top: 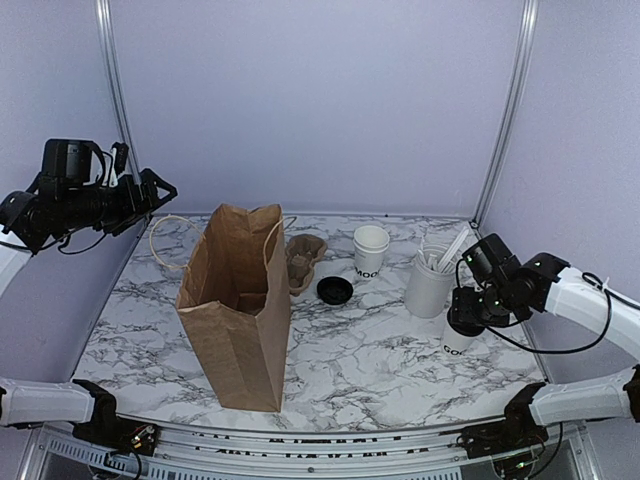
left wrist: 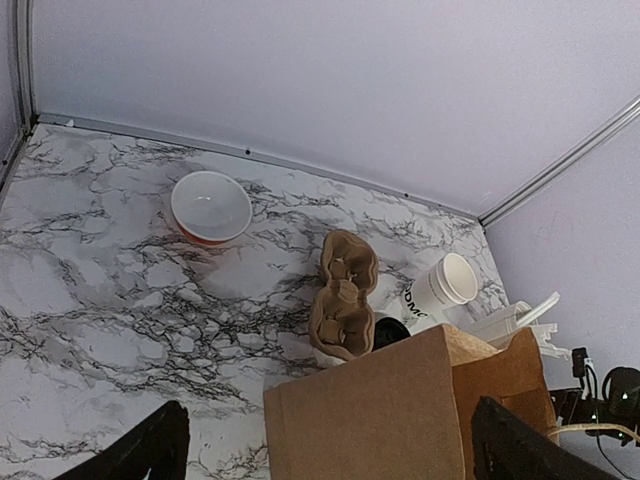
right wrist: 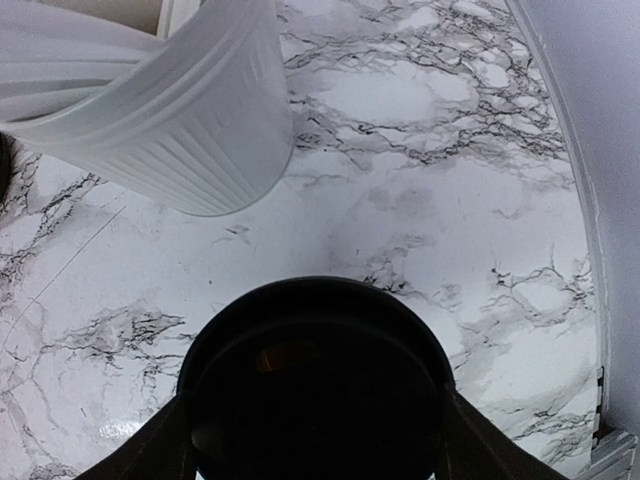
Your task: Pack the takeout coffee
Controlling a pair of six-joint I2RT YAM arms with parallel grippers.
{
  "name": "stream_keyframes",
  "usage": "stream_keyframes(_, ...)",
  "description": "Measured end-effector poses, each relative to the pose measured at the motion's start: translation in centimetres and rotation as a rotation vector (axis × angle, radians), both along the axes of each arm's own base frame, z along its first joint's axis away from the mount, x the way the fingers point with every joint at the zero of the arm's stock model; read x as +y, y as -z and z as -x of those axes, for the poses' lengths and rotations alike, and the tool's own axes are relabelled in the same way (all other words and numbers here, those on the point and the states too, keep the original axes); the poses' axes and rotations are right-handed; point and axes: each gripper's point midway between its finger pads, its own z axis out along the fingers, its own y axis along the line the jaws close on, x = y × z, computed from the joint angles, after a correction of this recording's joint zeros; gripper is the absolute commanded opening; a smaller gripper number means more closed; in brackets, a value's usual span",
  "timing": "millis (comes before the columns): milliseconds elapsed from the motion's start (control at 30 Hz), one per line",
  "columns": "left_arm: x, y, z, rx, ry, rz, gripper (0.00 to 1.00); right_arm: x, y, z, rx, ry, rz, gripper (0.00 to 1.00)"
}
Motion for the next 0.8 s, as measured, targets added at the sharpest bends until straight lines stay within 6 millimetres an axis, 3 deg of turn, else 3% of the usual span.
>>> stream_keyframes(167,-0.2,0.0,0.1,0.004,0.012,0.009,0.99,0.2,0.0,-0.2,-0.002,-0.009,-0.001,0.66)
stream_keyframes(333,-0.3,0.0,0.1,0.004,0.016,0.012,0.99,1.0,-0.1,-0.1,0.013,-0.046,-0.011,0.65)
stream_keyframes(500,-0.3,0.3,0.1,0.009,0.016,0.010,0.99,3.2,-0.7,0.5,0.042,-0.129,-0.032,0.63)
stream_keyframes(800,-0.5,0.9,0.2,0.024,0.026,0.011,0.99,7.7,-3.5,1.1,0.040,-0.273,-0.118,0.62)
